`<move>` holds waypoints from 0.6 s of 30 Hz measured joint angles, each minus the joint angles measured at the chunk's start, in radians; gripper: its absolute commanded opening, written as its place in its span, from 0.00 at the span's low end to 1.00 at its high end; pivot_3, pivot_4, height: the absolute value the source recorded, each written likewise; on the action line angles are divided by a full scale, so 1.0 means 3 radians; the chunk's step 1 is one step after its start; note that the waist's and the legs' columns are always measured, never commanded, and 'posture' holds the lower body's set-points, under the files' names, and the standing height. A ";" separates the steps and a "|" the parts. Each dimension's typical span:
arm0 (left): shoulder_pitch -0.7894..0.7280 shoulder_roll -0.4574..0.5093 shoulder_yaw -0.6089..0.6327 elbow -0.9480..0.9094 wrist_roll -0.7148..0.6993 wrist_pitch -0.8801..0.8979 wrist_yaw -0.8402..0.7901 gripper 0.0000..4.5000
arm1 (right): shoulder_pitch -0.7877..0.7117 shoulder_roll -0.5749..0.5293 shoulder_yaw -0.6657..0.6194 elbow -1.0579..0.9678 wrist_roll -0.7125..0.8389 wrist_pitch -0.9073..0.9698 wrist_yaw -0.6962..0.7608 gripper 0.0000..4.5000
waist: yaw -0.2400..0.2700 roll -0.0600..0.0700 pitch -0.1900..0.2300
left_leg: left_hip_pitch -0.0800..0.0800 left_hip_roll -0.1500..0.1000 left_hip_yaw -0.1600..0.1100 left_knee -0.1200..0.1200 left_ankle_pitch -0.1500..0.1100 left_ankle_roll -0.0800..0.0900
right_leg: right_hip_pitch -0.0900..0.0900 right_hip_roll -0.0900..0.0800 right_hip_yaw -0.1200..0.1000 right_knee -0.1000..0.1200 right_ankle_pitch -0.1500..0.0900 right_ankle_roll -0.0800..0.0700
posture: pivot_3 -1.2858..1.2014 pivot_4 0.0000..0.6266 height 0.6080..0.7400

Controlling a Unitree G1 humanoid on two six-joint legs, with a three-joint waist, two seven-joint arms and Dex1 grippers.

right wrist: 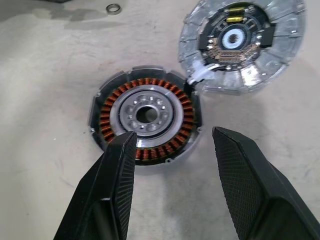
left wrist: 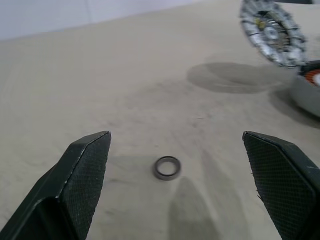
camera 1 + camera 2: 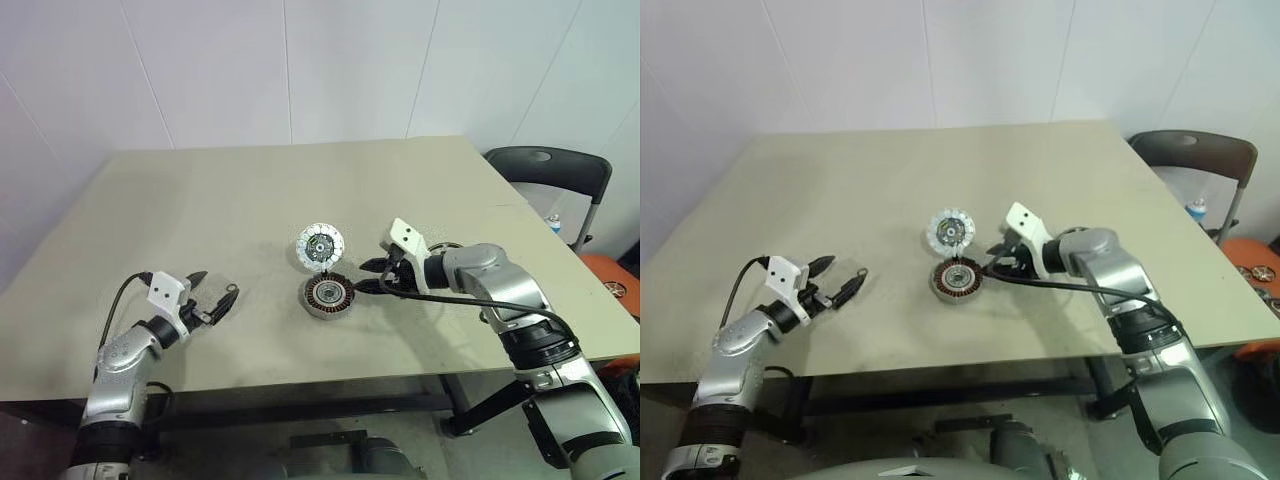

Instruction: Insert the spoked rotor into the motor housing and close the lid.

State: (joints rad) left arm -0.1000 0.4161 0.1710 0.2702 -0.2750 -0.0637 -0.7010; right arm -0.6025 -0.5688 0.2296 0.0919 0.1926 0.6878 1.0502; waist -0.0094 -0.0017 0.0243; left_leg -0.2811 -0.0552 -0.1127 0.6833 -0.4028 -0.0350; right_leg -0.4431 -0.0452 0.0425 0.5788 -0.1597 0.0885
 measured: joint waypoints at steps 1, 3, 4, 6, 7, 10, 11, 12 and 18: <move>-0.0026 -0.0022 -0.0001 0.0054 0.0019 -0.0025 0.0022 1.00 | 0.0000 0.0001 0.0000 0.0000 0.0000 0.0000 -0.0011 0.56 | 0.0000 0.0000 0.0000 | 0.0000 0.0000 0.0000 0.0000 0.0000 0.0000 | 0.0000 0.0000 0.0000 0.0000 0.0000 0.0000 | 0.52 0.00 1.00; -0.0098 -0.0040 -0.0007 0.0180 0.0088 -0.0072 0.0082 1.00 | 0.0000 0.0006 0.0000 0.0000 0.0002 0.0000 -0.0027 0.56 | 0.0000 0.0000 0.0000 | 0.0000 0.0000 0.0000 0.0000 0.0000 0.0000 | 0.0000 0.0000 0.0000 0.0000 0.0000 0.0000 | 0.52 0.00 1.00; -0.0124 -0.0041 -0.0008 0.0238 0.0122 -0.0107 0.0112 1.00 | 0.0001 0.0011 0.0000 -0.0001 0.0007 0.0000 -0.0040 0.56 | 0.0000 0.0000 0.0000 | 0.0000 0.0000 0.0000 0.0000 0.0000 0.0000 | 0.0000 0.0000 0.0000 0.0000 0.0000 0.0000 | 0.52 0.00 1.00; -0.0179 -0.0054 -0.0009 0.0359 0.0163 -0.0117 0.0150 1.00 | 0.0004 0.0017 0.0000 -0.0006 0.0024 0.0002 -0.0057 0.56 | 0.0001 0.0000 0.0000 | 0.0000 0.0000 0.0000 0.0000 0.0000 -0.0001 | 0.0000 0.0000 0.0000 0.0000 0.0000 0.0000 | 0.52 0.00 1.00; -0.0207 -0.0063 -0.0010 0.0423 0.0168 -0.0115 0.0167 1.00 | 0.0008 0.0021 0.0000 -0.0013 0.0028 0.0002 -0.0071 0.56 | 0.0002 0.0000 0.0000 | 0.0000 0.0000 0.0000 0.0000 0.0001 -0.0002 | 0.0000 -0.0001 0.0000 -0.0001 0.0000 0.0000 | 0.52 0.00 1.00; -0.0243 -0.0085 -0.0034 0.0553 0.0206 -0.0107 0.0187 1.00 | 0.0032 0.0027 0.0001 -0.0025 0.0030 0.0001 -0.0088 0.56 | 0.0001 0.0000 0.0000 | -0.0001 0.0000 0.0000 0.0000 0.0002 -0.0005 | 0.0000 -0.0001 0.0000 -0.0001 0.0000 0.0000 | 0.52 0.00 1.00; -0.0247 -0.0087 -0.0047 0.0573 0.0219 -0.0100 0.0186 1.00 | 0.0040 0.0027 0.0001 -0.0025 0.0030 0.0001 -0.0093 0.56 | 0.0001 0.0000 0.0000 | -0.0001 0.0000 0.0000 0.0000 0.0002 -0.0005 | 0.0000 -0.0001 0.0000 -0.0002 0.0000 0.0000 | 0.52 0.00 1.00; -0.0258 -0.0088 -0.0062 0.0583 0.0225 -0.0097 0.0186 1.00 | 0.0049 0.0027 0.0001 -0.0025 0.0030 0.0001 -0.0098 0.56 | 0.0002 0.0000 0.0000 | -0.0001 0.0000 -0.0001 0.0000 0.0002 -0.0004 | 0.0000 -0.0001 0.0000 -0.0002 0.0000 0.0000 | 0.52 0.00 1.00; -0.0344 -0.0091 -0.0106 0.0617 0.0228 0.0018 0.0171 1.00 | 0.0050 0.0033 0.0002 -0.0031 0.0030 0.0001 -0.0119 0.56 | 0.0000 0.0000 0.0000 | 0.0000 -0.0001 -0.0001 0.0000 0.0001 -0.0002 | 0.0000 -0.0001 0.0000 0.0000 0.0000 0.0000 | 0.52 0.00 1.00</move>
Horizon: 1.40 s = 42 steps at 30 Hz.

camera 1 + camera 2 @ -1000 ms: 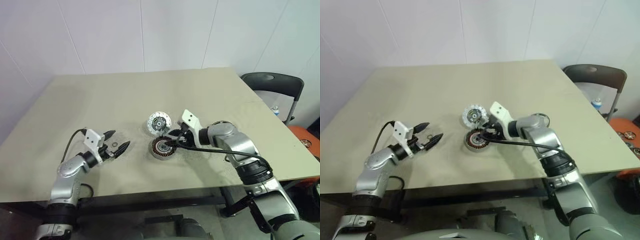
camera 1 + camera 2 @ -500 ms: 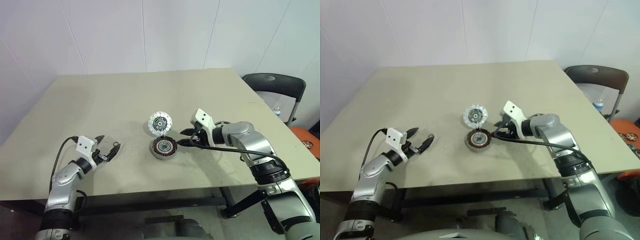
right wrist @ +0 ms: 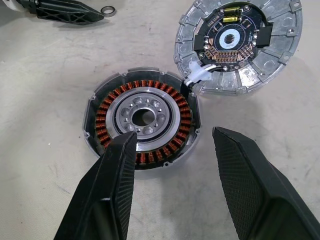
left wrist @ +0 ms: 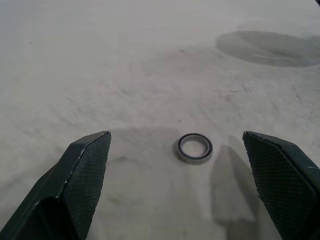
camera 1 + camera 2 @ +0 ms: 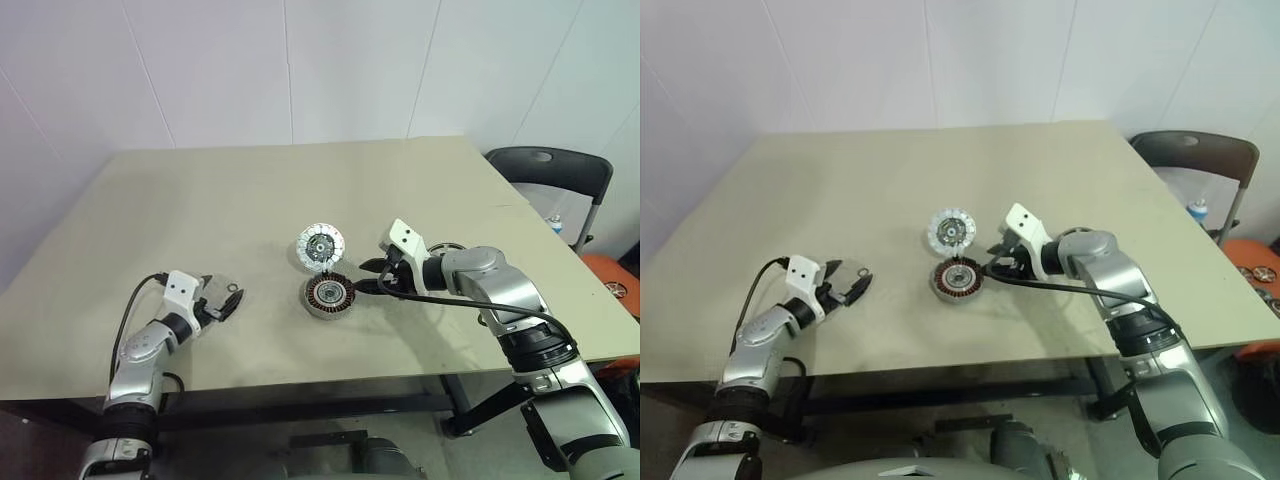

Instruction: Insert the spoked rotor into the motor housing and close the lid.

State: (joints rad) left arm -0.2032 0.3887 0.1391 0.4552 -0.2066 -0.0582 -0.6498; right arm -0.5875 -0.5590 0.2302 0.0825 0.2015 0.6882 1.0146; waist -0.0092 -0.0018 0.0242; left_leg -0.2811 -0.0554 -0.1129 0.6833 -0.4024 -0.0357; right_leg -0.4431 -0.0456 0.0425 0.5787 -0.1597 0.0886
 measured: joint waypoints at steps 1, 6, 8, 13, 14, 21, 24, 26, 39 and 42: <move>-0.0009 0.0003 -0.0011 0.0001 0.0007 0.0010 0.0000 1.00 | 0.0000 0.0003 0.0003 0.0000 -0.0002 -0.0002 -0.0007 0.56 | 0.0000 0.0000 0.0000 | 0.0000 0.0000 0.0000 0.0000 0.0000 0.0000 | 0.0000 0.0000 0.0000 0.0000 0.0000 0.0000 | 0.52 0.00 1.00; -0.0093 0.0015 -0.0043 0.0064 0.0082 0.0025 0.0019 1.00 | 0.0000 0.0049 0.0036 -0.0008 -0.0004 -0.0012 -0.0045 0.56 | 0.0004 0.0000 0.0000 | 0.0000 0.0000 0.0000 0.0000 0.0001 -0.0001 | 0.0001 0.0000 0.0000 0.0001 0.0000 0.0000 | 0.52 0.00 1.00; -0.0123 0.0016 -0.0060 0.0083 0.0102 0.0037 0.0038 1.00 | 0.0000 0.0068 0.0045 -0.0024 -0.0004 -0.0012 -0.0062 0.56 | 0.0001 0.0000 0.0000 | 0.0001 0.0000 0.0000 0.0000 0.0001 -0.0003 | 0.0000 0.0000 0.0000 0.0001 0.0000 0.0000 | 0.52 0.00 1.00; -0.0148 0.0045 -0.0108 0.0117 0.0155 0.0039 0.0046 1.00 | 0.0000 0.0067 0.0052 -0.0029 -0.0012 -0.0033 -0.0090 0.56 | 0.0000 0.0000 0.0000 | 0.0003 0.0000 0.0000 0.0000 0.0003 -0.0005 | 0.0002 0.0000 0.0000 0.0002 0.0000 0.0000 | 0.52 0.00 1.00; -0.0148 0.0049 -0.0109 0.0120 0.0157 0.0039 0.0050 1.00 | 0.0000 0.0066 0.0052 -0.0029 -0.0012 -0.0036 -0.0092 0.56 | 0.0000 0.0000 0.0000 | 0.0004 0.0000 0.0000 0.0000 0.0002 -0.0004 | 0.0002 0.0000 0.0000 0.0002 0.0000 0.0000 | 0.52 0.00 1.00; -0.0153 0.0064 -0.0117 0.0166 0.0159 0.0041 0.0079 0.58 | -0.0001 0.0066 0.0059 -0.0027 -0.0042 -0.0065 -0.0106 0.57 | -0.0008 0.0002 -0.0001 | 0.0021 0.0001 0.0000 -0.0001 -0.0001 0.0003 | 0.0017 0.0002 0.0001 0.0006 0.0000 0.0000 | 0.52 0.00 1.00; -0.0153 0.0065 -0.0117 0.0177 0.0159 0.0041 0.0080 0.34 | -0.0001 0.0068 0.0071 -0.0027 -0.0070 -0.0067 -0.0110 0.57 | -0.0012 0.0002 0.0000 | 0.0036 0.0001 0.0000 -0.0003 -0.0002 0.0004 | 0.0031 0.0003 0.0001 0.0004 -0.0001 0.0001 | 0.52 0.00 1.00; -0.0152 0.0066 -0.0118 0.0179 0.0158 0.0042 0.0080 0.19 | -0.0001 0.0070 0.0071 -0.0027 -0.0073 -0.0068 -0.0109 0.57 | -0.0012 0.0002 0.0000 | 0.0037 0.0002 0.0000 -0.0003 -0.0002 0.0004 | 0.0033 0.0003 0.0001 0.0004 -0.0001 0.0001 | 0.52 0.00 1.00; -0.0094 0.0025 -0.0100 0.0063 -0.0035 0.0121 -0.0122 0.01 | 0.0018 0.0073 0.0058 -0.0127 0.0034 -0.0072 0.0000 0.57 | -0.0007 0.0001 0.0001 | 0.0035 0.0002 -0.0001 -0.0003 -0.0002 0.0004 | 0.0032 0.0002 0.0001 0.0000 -0.0001 0.0001 | 0.52 0.00 1.00; -0.0074 -0.0039 -0.0106 -0.0115 -0.0205 0.0175 -0.0307 0.01 | 0.0040 0.0051 0.0050 -0.0127 0.0059 -0.0073 0.0034 0.57 | 0.0008 -0.0003 0.0002 | 0.0030 0.0001 -0.0002 -0.0002 -0.0002 0.0004 | 0.0031 0.0000 0.0000 -0.0004 -0.0001 0.0001 | 0.52 0.00 1.00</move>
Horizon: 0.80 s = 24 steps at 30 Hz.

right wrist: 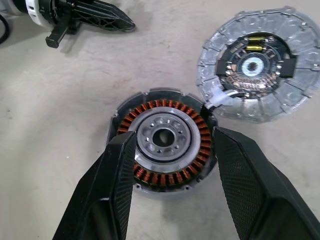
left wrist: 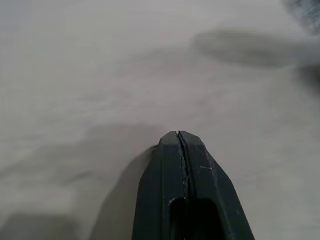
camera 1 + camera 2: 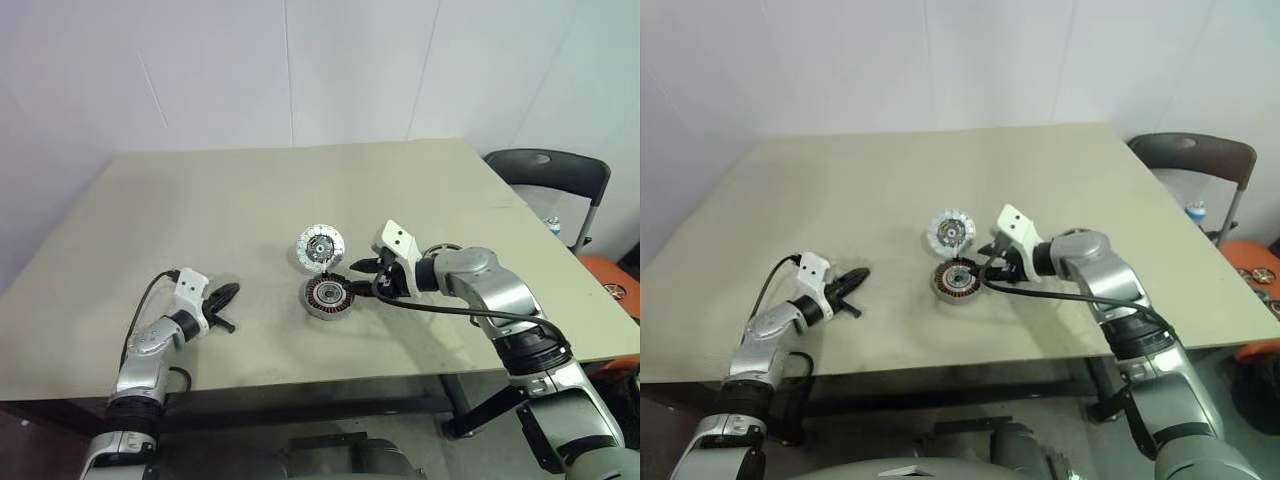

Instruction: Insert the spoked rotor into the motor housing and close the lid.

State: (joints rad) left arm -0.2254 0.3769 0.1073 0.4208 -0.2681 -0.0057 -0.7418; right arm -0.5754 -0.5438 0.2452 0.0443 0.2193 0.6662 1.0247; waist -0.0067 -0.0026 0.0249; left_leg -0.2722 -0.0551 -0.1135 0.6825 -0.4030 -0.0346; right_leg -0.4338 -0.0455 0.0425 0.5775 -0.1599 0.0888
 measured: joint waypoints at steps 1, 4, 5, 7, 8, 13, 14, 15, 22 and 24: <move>-0.0003 -0.0009 0.0001 -0.0075 -0.0053 0.0009 -0.0049 0.01 | 0.0015 -0.0019 0.0000 0.0000 0.0001 -0.0001 0.0010 0.57 | 0.0002 0.0000 0.0000 | 0.0000 0.0000 0.0000 0.0000 0.0000 0.0000 | 0.0000 -0.0001 0.0000 -0.0001 0.0000 0.0000 | 0.52 0.00 1.00; -0.0068 -0.0036 -0.0001 -0.0258 -0.0167 0.0056 -0.0161 0.01 | 0.0044 -0.0057 0.0000 0.0001 0.0002 -0.0001 0.0013 0.57 | -0.0005 0.0000 0.0000 | -0.0001 0.0000 0.0001 0.0000 -0.0001 0.0001 | -0.0001 -0.0001 0.0000 -0.0001 0.0000 0.0000 | 0.52 0.00 1.00; -0.0101 -0.0040 -0.0005 -0.0289 -0.0177 0.0058 -0.0193 0.01 | 0.0044 -0.0057 0.0000 0.0001 0.0003 -0.0004 0.0013 0.57 | -0.0006 0.0000 0.0000 | 0.0000 0.0000 0.0001 0.0000 -0.0001 0.0001 | -0.0001 0.0000 0.0000 -0.0001 0.0000 0.0000 | 0.52 0.00 1.00; -0.0200 -0.0058 -0.0043 -0.0303 -0.0195 0.0053 -0.0260 0.01 | 0.0054 -0.0057 0.0000 0.0001 0.0004 -0.0005 0.0011 0.57 | -0.0011 0.0000 0.0000 | 0.0001 0.0000 0.0001 0.0000 -0.0001 0.0001 | -0.0001 0.0002 0.0000 0.0000 0.0000 0.0000 | 0.52 0.00 1.00; -0.0229 -0.0069 -0.0054 -0.0309 -0.0197 0.0043 -0.0287 0.01 | 0.0058 -0.0057 0.0000 0.0001 0.0004 -0.0005 0.0010 0.57 | -0.0014 0.0000 0.0000 | 0.0001 0.0000 0.0002 0.0000 -0.0001 0.0001 | -0.0001 0.0002 0.0001 0.0000 0.0000 0.0000 | 0.52 0.00 1.00; -0.0349 -0.0080 -0.0089 -0.0320 -0.0193 -0.0024 -0.0389 0.01 | 0.0078 -0.0052 0.0001 0.0001 0.0004 -0.0006 0.0005 0.57 | -0.0013 0.0000 0.0000 | 0.0001 0.0001 0.0002 0.0000 -0.0001 0.0001 | -0.0001 0.0003 0.0001 0.0000 0.0000 0.0000 | 0.52 0.00 1.00; -0.0353 -0.0076 -0.0100 -0.0330 -0.0183 -0.0024 -0.0395 0.01 | 0.0088 -0.0053 0.0001 0.0001 0.0003 -0.0007 0.0003 0.57 | -0.0013 0.0000 0.0000 | 0.0001 0.0000 0.0002 0.0000 -0.0001 0.0001 | 0.0000 0.0002 0.0001 0.0000 0.0000 0.0000 | 0.52 0.00 1.00; -0.0353 -0.0069 -0.0122 -0.0330 -0.0160 -0.0023 -0.0393 0.05 | 0.0096 -0.0053 0.0002 0.0001 0.0003 -0.0007 0.0003 0.57 | -0.0012 0.0000 0.0001 | 0.0000 0.0000 0.0002 0.0000 -0.0001 0.0001 | -0.0001 0.0002 0.0001 -0.0001 0.0000 0.0000 | 0.52 0.00 1.00; -0.0262 0.0050 -0.0107 -0.0287 -0.0053 -0.0030 -0.0221 0.53 | 0.0139 -0.0054 0.0005 0.0000 0.0000 -0.0007 -0.0006 0.57 | -0.0013 0.0000 0.0001 | 0.0001 0.0001 0.0001 0.0000 -0.0001 0.0002 | -0.0001 0.0003 0.0001 0.0000 0.0000 0.0000 | 0.52 0.00 1.00; -0.0177 0.0059 -0.0055 -0.0289 -0.0033 0.0008 -0.0102 0.67 | 0.0139 -0.0054 0.0008 0.0000 -0.0002 -0.0017 -0.0006 0.57 | -0.0013 0.0000 0.0001 | 0.0001 0.0001 0.0001 0.0000 -0.0001 0.0002 | -0.0001 0.0002 0.0001 0.0000 0.0000 0.0000 | 0.52 0.00 1.00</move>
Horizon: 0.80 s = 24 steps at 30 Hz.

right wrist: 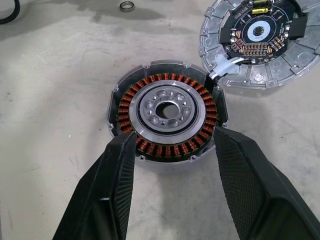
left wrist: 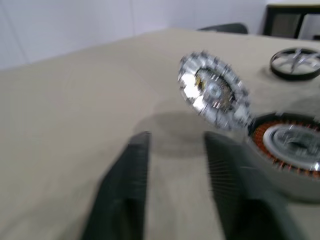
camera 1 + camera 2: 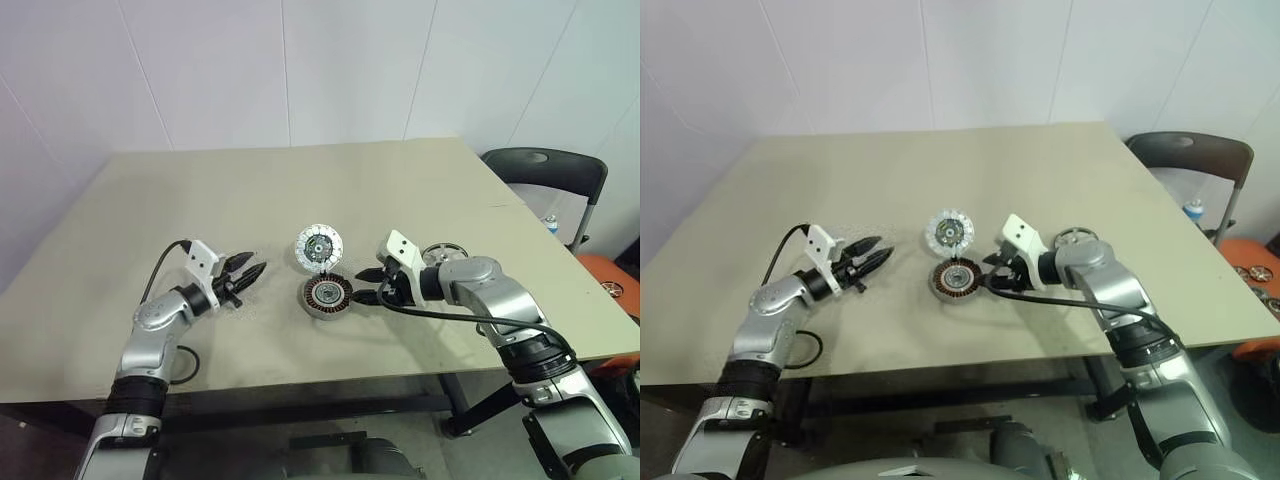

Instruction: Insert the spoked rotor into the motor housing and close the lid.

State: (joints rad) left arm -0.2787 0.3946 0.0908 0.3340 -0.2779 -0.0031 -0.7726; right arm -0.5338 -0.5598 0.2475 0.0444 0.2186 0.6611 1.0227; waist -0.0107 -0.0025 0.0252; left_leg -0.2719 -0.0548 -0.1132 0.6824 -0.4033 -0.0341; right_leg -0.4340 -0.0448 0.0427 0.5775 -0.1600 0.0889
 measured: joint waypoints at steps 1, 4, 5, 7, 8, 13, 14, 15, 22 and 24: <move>0.0042 0.0016 0.0021 -0.0004 0.0017 0.0048 0.0077 0.74 | 0.0000 0.0000 0.0000 0.0000 -0.0002 -0.0003 0.0000 0.57 | -0.0001 0.0000 0.0000 | 0.0000 0.0000 0.0000 0.0000 0.0000 0.0000 | 0.0000 0.0000 0.0000 0.0000 0.0000 0.0000 | 0.52 0.00 1.00; 0.0245 0.0090 0.0074 -0.0103 0.0030 0.0259 0.0274 0.89 | 0.0000 0.0000 0.0003 0.0002 -0.0004 -0.0025 0.0000 0.57 | -0.0002 0.0000 0.0000 | -0.0001 0.0000 -0.0001 -0.0001 -0.0001 0.0001 | -0.0001 0.0000 0.0000 0.0000 0.0000 0.0001 | 0.52 0.00 1.00; 0.0303 0.0107 0.0075 -0.0145 0.0031 0.0306 0.0299 0.89 | -0.0001 0.0000 0.0004 0.0003 -0.0005 -0.0029 0.0000 0.57 | 0.0000 0.0001 0.0001 | -0.0001 0.0000 0.0000 -0.0001 -0.0001 0.0002 | -0.0001 0.0000 0.0000 0.0000 -0.0001 0.0001 | 0.52 0.00 1.00; 0.0424 0.0121 0.0077 -0.0255 0.0032 0.0402 0.0368 0.89 | 0.0000 0.0001 0.0012 0.0003 -0.0005 -0.0037 0.0001 0.57 | 0.0008 0.0000 0.0001 | -0.0002 0.0000 -0.0001 -0.0001 -0.0001 0.0002 | -0.0001 -0.0001 0.0000 0.0000 -0.0001 0.0001 | 0.52 0.00 1.00; 0.0447 0.0122 0.0078 -0.0284 0.0034 0.0438 0.0404 0.89 | 0.0000 0.0004 0.0015 0.0003 -0.0005 -0.0038 0.0002 0.57 | 0.0015 0.0000 0.0001 | -0.0002 0.0000 -0.0001 -0.0001 -0.0001 0.0002 | -0.0001 -0.0001 -0.0001 0.0000 -0.0001 0.0001 | 0.52 0.00 1.00; 0.0474 0.0126 0.0081 -0.0378 0.0037 0.0563 0.0497 0.89 | -0.0001 0.0007 0.0057 0.0003 -0.0005 -0.0040 0.0006 0.57 | 0.0008 0.0000 0.0002 | -0.0001 0.0000 -0.0001 -0.0001 -0.0001 0.0002 | -0.0001 -0.0001 -0.0001 0.0001 -0.0001 0.0001 | 0.52 0.00 1.00; 0.0474 0.0126 0.0081 -0.0379 0.0038 0.0579 0.0512 0.89 | -0.0001 0.0007 0.0057 0.0003 -0.0005 -0.0040 0.0006 0.57 | 0.0005 0.0000 0.0002 | -0.0001 0.0000 -0.0001 -0.0001 -0.0001 0.0002 | -0.0001 -0.0001 -0.0001 0.0001 -0.0001 0.0001 | 0.52 0.00 1.00; 0.0474 0.0126 0.0081 -0.0379 0.0039 0.0593 0.0536 0.89 | -0.0001 0.0007 0.0057 0.0003 -0.0005 -0.0040 0.0006 0.57 | 0.0004 0.0000 0.0002 | -0.0001 0.0000 -0.0001 -0.0001 -0.0001 0.0002 | -0.0001 0.0000 -0.0001 0.0000 -0.0001 0.0001 | 0.52 0.00 1.00; 0.0414 0.0126 0.0053 -0.0290 0.0104 0.0723 0.0596 0.89 | 0.0000 0.0007 0.0058 0.0002 -0.0002 -0.0039 0.0004 0.57 | 0.0003 0.0000 0.0002 | -0.0001 0.0000 -0.0001 -0.0001 -0.0001 0.0002 | -0.0001 0.0000 -0.0001 0.0001 -0.0001 0.0001 | 0.52 0.00 1.00; 0.0355 0.0126 0.0037 -0.0202 0.0139 0.0744 0.0619 0.89 | 0.0000 0.0011 0.0058 0.0002 -0.0001 -0.0039 0.0000 0.57 | 0.0007 0.0000 0.0002 | -0.0001 0.0000 -0.0001 -0.0001 -0.0001 0.0002 | 0.0000 0.0000 -0.0001 0.0001 -0.0001 0.0001 | 0.52 0.00 1.00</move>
State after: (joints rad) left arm -0.1722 0.4324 0.1019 0.2735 -0.2363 0.2200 -0.5870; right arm -0.5337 -0.5567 0.2650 0.0450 0.2182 0.6494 1.0227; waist -0.0087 -0.0025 0.0259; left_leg -0.2720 -0.0549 -0.1135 0.6821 -0.4036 -0.0336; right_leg -0.4342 -0.0449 0.0425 0.5777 -0.1603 0.0892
